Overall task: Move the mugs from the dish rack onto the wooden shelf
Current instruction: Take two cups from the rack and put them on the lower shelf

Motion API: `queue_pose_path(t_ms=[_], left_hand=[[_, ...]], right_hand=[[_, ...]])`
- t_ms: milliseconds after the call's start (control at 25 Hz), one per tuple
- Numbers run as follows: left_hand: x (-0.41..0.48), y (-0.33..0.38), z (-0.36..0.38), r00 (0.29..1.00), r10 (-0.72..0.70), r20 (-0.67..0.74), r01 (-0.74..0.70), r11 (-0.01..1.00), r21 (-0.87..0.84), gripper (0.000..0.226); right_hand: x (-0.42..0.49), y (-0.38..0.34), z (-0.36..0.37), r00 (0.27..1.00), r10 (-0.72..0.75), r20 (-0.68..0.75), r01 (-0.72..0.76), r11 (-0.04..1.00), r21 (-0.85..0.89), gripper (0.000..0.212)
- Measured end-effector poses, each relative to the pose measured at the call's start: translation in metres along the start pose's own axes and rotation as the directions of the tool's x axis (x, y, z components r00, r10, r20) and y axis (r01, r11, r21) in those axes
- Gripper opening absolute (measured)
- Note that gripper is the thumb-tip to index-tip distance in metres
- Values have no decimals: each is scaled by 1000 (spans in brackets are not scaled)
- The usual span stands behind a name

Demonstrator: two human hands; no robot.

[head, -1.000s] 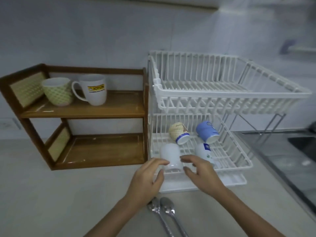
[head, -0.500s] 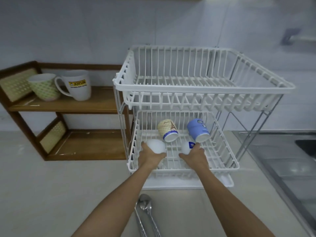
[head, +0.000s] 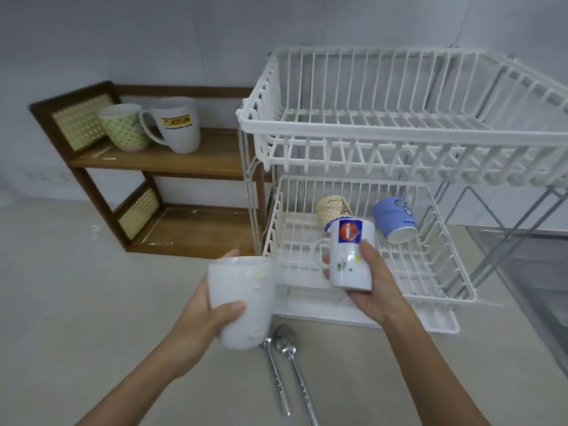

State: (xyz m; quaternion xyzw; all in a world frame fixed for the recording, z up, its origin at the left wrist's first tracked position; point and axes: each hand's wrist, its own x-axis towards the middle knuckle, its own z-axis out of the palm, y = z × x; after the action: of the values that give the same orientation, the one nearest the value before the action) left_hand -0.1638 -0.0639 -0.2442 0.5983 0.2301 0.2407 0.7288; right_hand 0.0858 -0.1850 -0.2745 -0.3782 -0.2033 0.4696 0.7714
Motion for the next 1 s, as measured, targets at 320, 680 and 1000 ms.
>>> queue_pose_path(t_ms=[320,680,1000], left_hand=[[4,-7,-133,934,-97,-345,86,995,-47,53],[94,-18,-252,876,31,-482,184,902,391,86],[204,-38,-286,855,101,-508,185,856,482,98]], right_hand=[[6,91,90,970,207,128,-139,902,-410,61],[130,153,174,991,-89,-96,-49,425,-904,68],[242,188,185,943,-154,-296,-265,196,-944,78]])
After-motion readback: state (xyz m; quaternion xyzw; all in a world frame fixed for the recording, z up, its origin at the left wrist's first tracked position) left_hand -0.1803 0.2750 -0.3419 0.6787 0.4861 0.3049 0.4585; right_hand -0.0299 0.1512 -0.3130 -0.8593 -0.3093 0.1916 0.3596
